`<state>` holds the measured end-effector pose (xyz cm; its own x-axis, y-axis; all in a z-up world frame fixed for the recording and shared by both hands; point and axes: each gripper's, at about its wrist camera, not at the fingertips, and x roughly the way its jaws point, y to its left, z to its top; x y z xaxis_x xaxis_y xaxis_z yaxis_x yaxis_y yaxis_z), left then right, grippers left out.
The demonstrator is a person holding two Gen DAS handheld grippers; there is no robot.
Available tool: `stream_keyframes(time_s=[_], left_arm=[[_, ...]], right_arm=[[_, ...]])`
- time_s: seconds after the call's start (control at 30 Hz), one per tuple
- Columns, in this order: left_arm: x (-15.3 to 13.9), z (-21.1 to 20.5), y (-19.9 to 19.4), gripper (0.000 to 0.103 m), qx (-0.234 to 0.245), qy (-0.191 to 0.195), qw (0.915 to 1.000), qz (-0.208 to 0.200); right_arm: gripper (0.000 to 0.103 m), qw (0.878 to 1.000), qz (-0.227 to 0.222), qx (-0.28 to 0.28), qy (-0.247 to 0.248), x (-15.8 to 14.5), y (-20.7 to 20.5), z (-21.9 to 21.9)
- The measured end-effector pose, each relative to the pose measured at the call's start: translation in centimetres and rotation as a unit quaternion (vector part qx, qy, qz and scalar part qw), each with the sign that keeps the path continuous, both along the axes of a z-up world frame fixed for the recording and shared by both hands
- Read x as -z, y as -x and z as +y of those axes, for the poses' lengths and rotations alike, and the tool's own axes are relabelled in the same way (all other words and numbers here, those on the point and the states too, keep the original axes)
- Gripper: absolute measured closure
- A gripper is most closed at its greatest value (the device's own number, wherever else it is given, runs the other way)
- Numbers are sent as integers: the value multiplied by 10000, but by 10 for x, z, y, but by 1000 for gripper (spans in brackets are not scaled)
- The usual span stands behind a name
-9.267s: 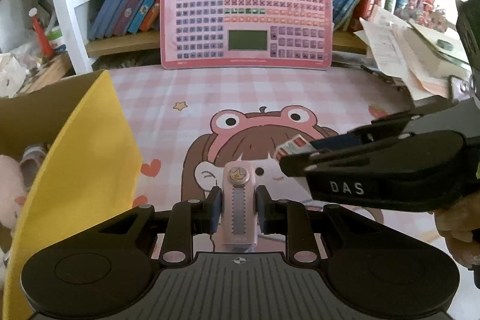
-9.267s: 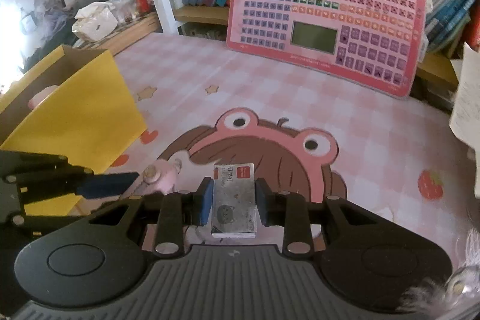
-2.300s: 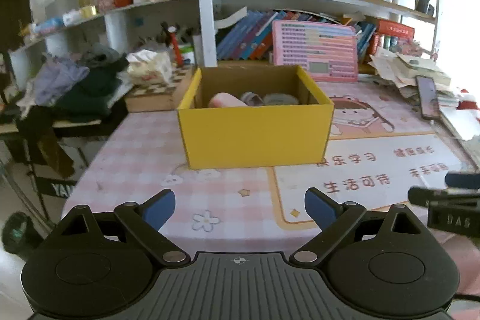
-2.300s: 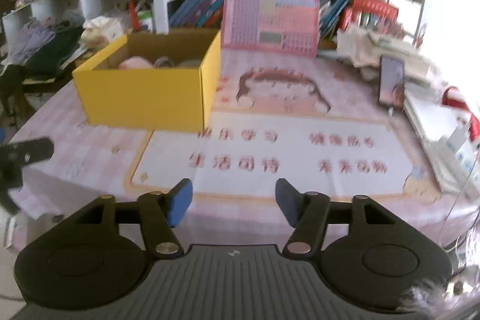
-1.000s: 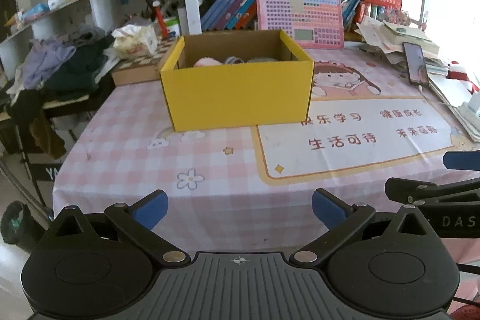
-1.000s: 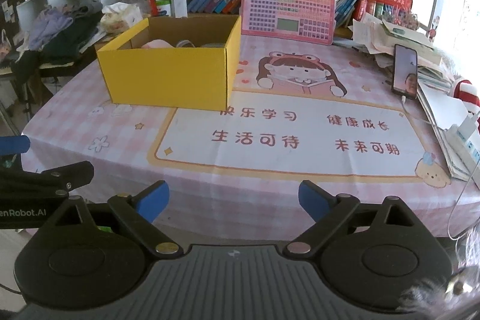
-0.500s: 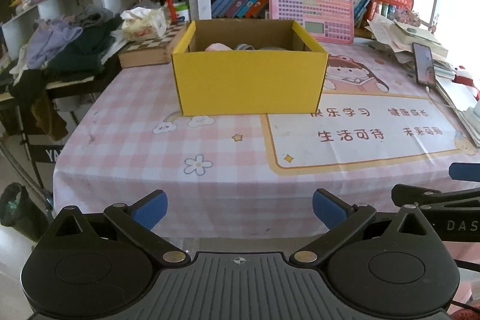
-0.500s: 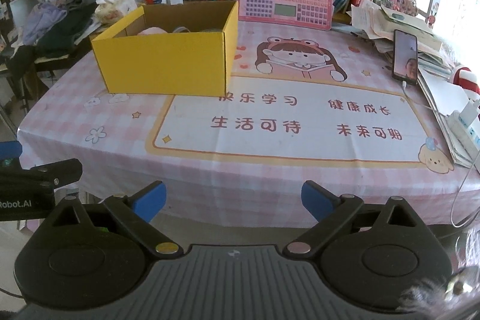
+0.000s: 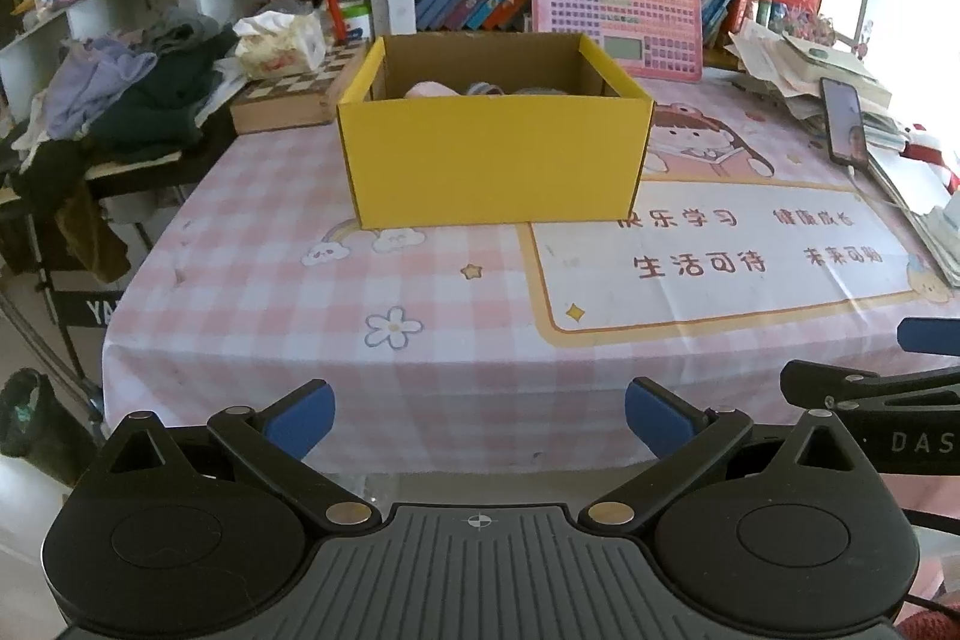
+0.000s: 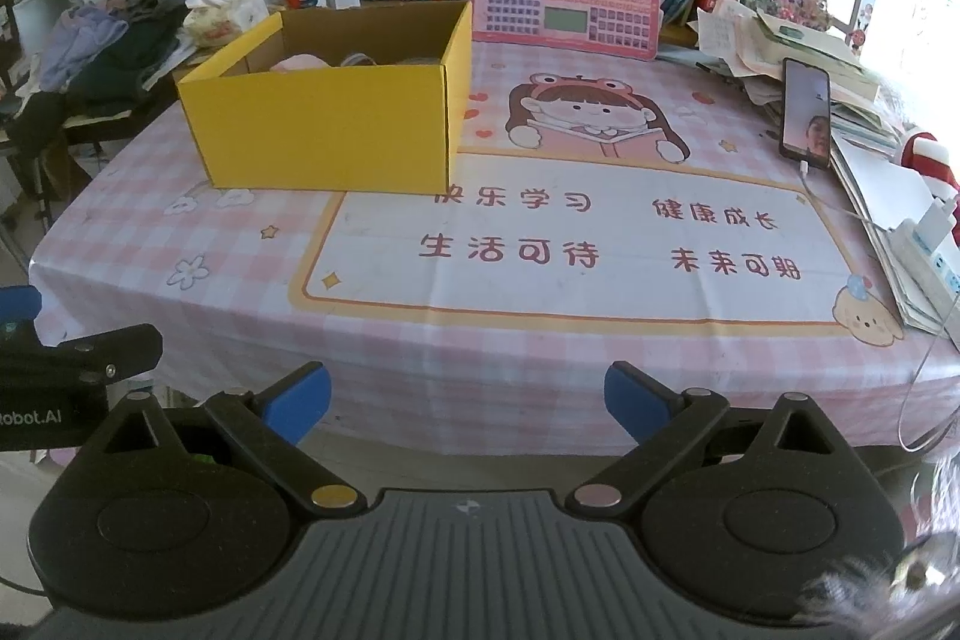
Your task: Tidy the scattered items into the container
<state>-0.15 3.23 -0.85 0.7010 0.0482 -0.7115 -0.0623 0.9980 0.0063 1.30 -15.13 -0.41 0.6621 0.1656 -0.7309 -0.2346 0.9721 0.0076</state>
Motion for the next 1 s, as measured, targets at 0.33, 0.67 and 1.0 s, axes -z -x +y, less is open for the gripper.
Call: stream_keyframes(time_s=[0.33,0.67,1.0], left_arm=[[-1,2,-2,0,-2,20,10000,25],[0,5,-7,0,-33,35,10000,76],[1,7,-9,0,-55,40,9999,100]], right_arm=[[3,10000,10,-11,26,-1,-2,3],[3,10000,27,-33,48,1,-6,5],[3,9999,75,-57,65,3,-11,7]])
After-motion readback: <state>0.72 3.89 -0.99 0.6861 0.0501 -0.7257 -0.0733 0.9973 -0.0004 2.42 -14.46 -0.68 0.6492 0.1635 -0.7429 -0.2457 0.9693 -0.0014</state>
